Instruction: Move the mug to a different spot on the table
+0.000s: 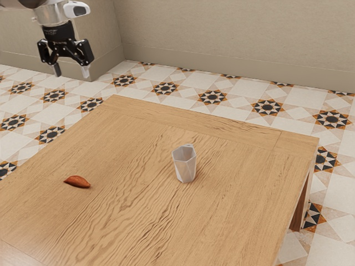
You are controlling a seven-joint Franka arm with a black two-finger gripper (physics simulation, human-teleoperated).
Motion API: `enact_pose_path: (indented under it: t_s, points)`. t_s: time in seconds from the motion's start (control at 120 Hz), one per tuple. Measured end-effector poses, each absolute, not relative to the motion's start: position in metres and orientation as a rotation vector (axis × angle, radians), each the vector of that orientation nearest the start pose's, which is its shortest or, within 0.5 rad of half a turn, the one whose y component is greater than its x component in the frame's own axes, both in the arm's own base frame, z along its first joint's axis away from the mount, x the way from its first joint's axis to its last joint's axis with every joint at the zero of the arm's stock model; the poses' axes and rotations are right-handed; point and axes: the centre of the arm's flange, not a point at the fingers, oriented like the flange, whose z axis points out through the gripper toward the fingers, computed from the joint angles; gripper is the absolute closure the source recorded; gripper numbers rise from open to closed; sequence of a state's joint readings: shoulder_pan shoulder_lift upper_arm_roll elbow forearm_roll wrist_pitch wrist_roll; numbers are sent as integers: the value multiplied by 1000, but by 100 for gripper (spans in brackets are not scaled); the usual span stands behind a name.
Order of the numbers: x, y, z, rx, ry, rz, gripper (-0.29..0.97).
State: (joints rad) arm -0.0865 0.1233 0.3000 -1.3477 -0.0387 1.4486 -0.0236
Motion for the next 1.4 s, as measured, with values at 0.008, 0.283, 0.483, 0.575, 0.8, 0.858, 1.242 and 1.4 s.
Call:
enact_pose_path:
  t_s: [0.008,0.283,0.483,0.575,0.8,0.858,1.242,1.4]
  points:
    - [569,106,651,-3124,-359,25,0]
    - [619,36,636,-3139,-132,-89,0]
    - [694,-66,586,-3108,46,-171,0]
    - [718,-83,553,-3123,52,-142,0]
    - [743,-114,491,-3183,64,-77,0]
    - [746,-118,477,-3192,57,-51,0]
    - [763,-117,375,-3186,-55,110,0]
    - [768,-116,348,-3189,-96,122,0]
